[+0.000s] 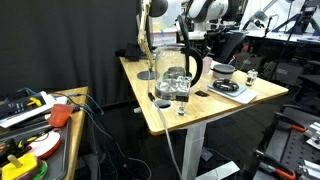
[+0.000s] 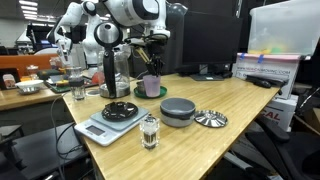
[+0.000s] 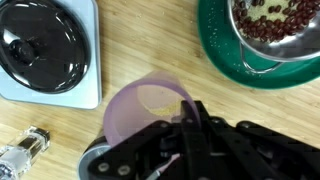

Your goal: Pick up the purple cup from the table and slightly move it forward.

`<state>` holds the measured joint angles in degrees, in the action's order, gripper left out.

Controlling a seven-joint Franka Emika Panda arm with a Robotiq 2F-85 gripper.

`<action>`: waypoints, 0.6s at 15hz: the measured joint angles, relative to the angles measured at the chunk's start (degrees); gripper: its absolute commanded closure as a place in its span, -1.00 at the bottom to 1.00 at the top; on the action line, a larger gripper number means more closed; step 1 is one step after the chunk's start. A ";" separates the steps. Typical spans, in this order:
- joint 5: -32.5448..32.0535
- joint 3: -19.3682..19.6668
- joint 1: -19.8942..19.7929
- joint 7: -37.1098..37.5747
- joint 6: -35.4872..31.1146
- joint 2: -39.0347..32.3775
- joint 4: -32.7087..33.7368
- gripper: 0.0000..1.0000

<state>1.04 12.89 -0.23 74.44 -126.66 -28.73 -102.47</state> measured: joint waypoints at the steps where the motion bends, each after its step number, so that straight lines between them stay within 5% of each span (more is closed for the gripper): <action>1: 0.09 0.00 -0.05 0.53 0.08 -0.01 0.00 0.97; 9: 7.56 -0.73 -0.82 5.56 0.96 0.11 -1.66 0.97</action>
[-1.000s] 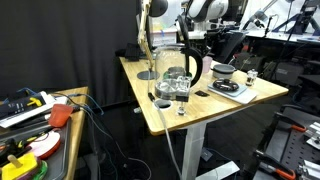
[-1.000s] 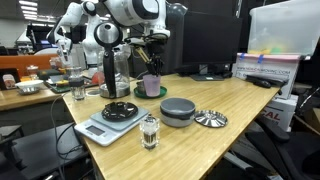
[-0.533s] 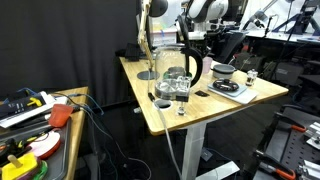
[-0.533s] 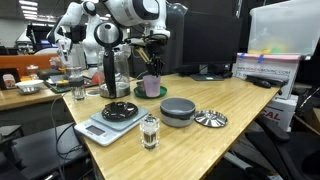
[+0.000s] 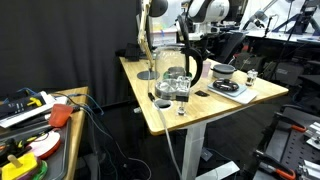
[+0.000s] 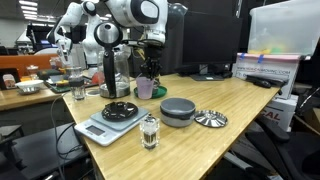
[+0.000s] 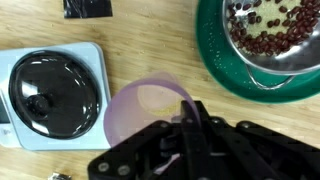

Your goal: Pick up the purple cup from the table and slightly move it forward.

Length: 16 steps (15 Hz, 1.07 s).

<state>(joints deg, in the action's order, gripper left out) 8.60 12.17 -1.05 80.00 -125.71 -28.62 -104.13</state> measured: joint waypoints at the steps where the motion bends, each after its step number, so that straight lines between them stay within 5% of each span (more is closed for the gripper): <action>1: 0.35 0.00 -0.04 0.83 -0.05 0.31 -0.42 0.97; 16: 1.03 -0.80 0.20 2.21 -0.86 4.12 -4.06 0.97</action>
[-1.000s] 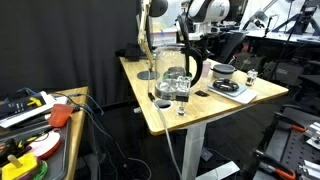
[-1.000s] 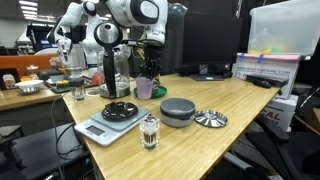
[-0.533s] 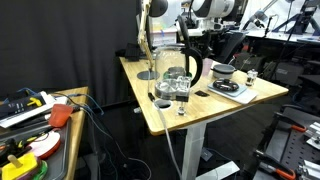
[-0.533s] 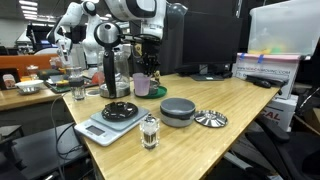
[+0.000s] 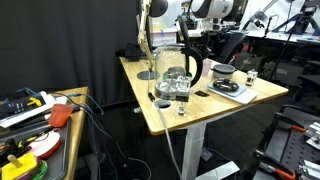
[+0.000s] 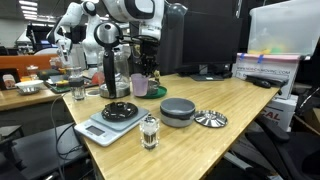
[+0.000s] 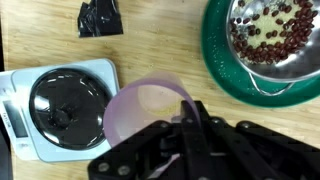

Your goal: Pick up the purple cup from the table and slightly move it forward.

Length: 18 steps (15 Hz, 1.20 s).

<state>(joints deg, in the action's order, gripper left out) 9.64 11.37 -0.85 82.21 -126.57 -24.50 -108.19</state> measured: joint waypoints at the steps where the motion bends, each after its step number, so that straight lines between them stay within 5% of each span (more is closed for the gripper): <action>1: 0.00 -0.49 0.18 0.40 0.00 -0.03 -0.03 0.97; 18: -0.66 -2.12 1.84 5.11 -0.92 -2.29 -1.77 0.97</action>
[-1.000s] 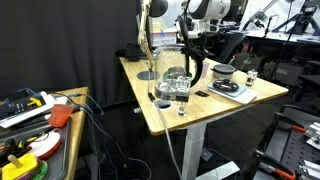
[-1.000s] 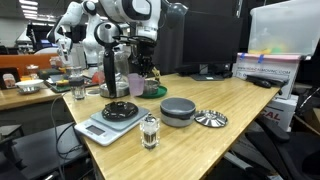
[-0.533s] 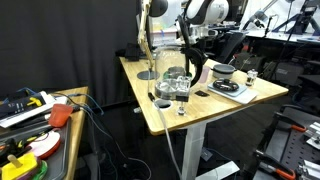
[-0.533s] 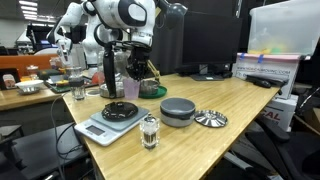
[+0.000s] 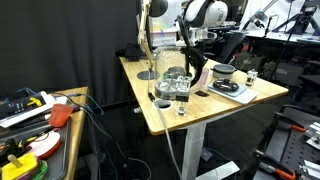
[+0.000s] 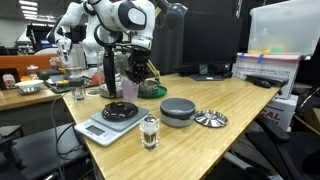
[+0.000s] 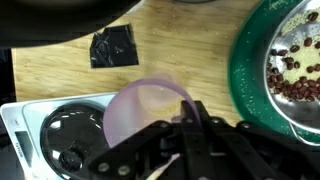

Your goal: Pick up the purple cup from the table and slightly move it forward.

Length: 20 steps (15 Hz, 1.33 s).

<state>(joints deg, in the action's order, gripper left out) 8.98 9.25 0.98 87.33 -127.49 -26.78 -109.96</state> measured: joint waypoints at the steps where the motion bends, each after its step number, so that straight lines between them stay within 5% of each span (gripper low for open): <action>1: 0.40 -0.02 -0.09 0.00 -0.24 -0.27 0.09 0.89; 10: 0.99 -0.09 -0.38 0.00 -0.80 -1.04 0.51 0.89; 11: 0.99 -0.09 -0.38 0.00 -0.80 -1.04 0.51 0.39; 13: 0.89 -0.09 -0.37 0.00 -0.77 -1.04 0.48 0.26; 20: 0.74 -0.09 -0.37 -0.01 -0.87 -1.22 0.81 -0.70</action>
<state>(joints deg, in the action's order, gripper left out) 9.71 9.16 0.61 87.31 -128.35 -28.00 -109.15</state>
